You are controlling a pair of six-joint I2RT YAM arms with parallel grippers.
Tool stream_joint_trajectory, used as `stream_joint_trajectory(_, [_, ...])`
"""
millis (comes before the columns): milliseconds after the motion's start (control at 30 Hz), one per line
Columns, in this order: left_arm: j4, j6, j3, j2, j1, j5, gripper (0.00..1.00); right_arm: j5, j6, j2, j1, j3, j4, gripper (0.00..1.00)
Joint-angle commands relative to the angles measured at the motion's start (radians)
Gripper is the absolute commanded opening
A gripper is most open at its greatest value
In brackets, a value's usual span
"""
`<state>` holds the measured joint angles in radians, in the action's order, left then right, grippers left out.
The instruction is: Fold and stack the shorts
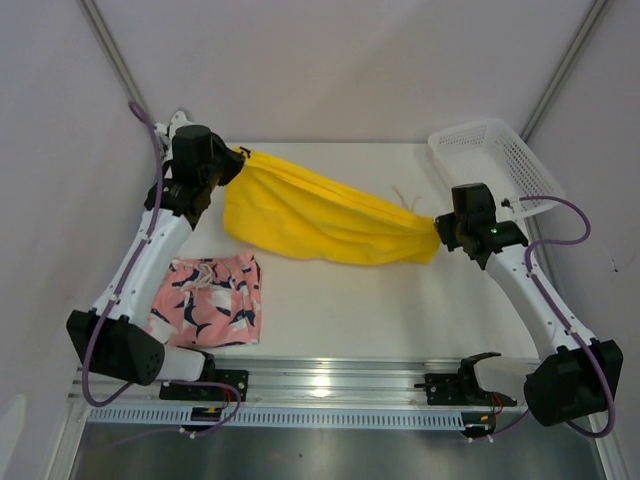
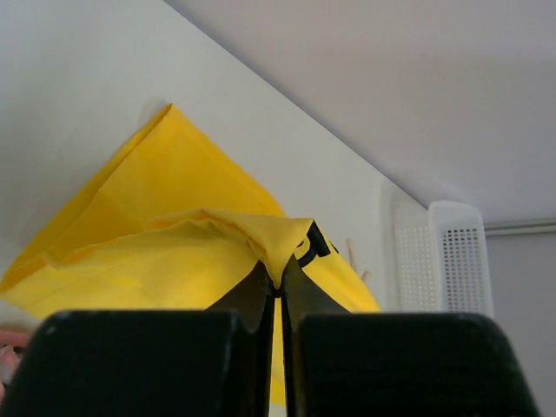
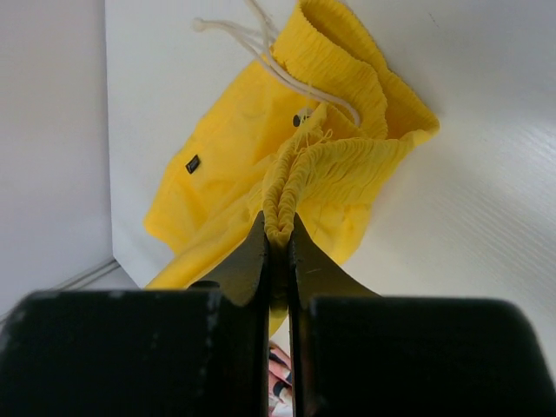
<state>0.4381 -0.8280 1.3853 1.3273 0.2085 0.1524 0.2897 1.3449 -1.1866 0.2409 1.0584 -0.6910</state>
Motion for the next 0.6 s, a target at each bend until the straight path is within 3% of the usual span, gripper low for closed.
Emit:
stream_joint_trajectory(0, [-0.117,0.046,0.081,0.068,-0.031,0.173,0.0,0.17,0.037,-0.04,-0.022,0.029,-0.07,0.0])
stream_joint_trajectory(267, [-0.182,0.032,0.193,0.285,-0.043,0.194,0.0,0.175,-0.006,-0.224,-0.051,0.15,0.021,0.0])
stream_joint_trajectory(567, [-0.305,0.023,0.293,0.513,-0.086,0.203,0.0,0.178,-0.055,-0.553,-0.057,0.373,0.113,0.0])
